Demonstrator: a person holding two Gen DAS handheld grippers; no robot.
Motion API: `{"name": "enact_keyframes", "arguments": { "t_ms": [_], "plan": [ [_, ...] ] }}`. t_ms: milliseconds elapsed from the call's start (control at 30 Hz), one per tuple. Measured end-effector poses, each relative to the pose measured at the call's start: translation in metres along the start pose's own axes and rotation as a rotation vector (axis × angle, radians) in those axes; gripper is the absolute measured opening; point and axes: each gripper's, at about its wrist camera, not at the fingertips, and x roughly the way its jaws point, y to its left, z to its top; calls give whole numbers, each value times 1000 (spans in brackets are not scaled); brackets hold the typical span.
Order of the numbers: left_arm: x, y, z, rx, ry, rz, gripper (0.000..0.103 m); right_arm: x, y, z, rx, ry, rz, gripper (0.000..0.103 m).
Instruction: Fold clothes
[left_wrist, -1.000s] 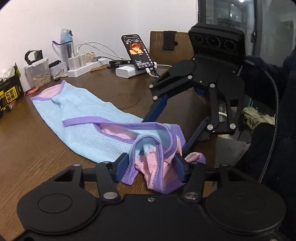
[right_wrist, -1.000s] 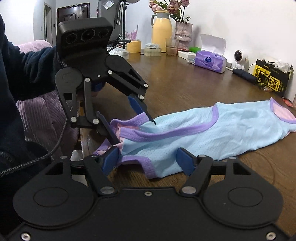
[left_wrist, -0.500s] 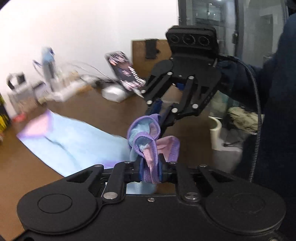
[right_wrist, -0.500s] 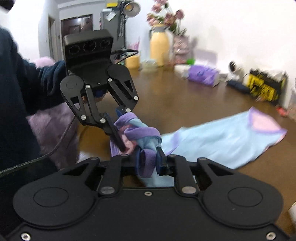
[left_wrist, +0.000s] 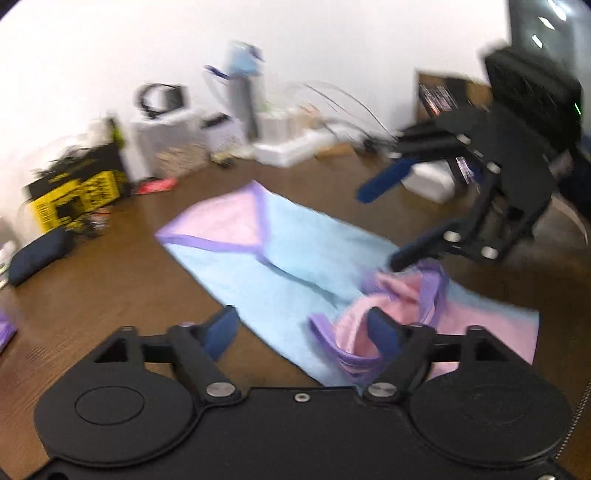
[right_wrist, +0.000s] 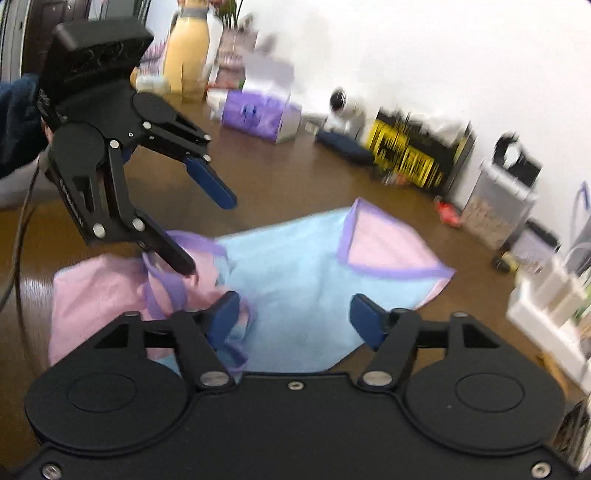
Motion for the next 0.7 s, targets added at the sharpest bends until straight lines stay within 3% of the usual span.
{"name": "enact_keyframes", "arguments": {
  "t_ms": [100,167,267,367,433,533,567,633,700],
  "plan": [
    [-45,-19,-2,37,-41,30,101,-30,11,8,-29,-58,-57,83],
    [-57,-34,-4,91,-48,14,101,-50,27,4,-32,-88,40,83],
    [-70,-81,-27,300,-73,-181,101,-64,56,-5,-78,-111,162,83],
    [-62,-100,-37,376,-53,-227,101,-57,89,-23,-152,-51,204,81],
    [-51,-105,-36,376,-24,-188,101,-48,104,-34,-176,12,222,80],
    [-46,-105,-32,394,-40,-159,101,-46,110,-39,-190,42,224,63],
    [-44,-105,-31,401,-43,-154,101,-45,109,-39,-184,49,221,41],
    [-38,-106,-27,429,-36,-130,101,-43,107,-38,-171,62,216,32],
    [-32,-114,-27,491,-28,-94,101,-46,100,-36,-130,39,221,14]
  ]
}}
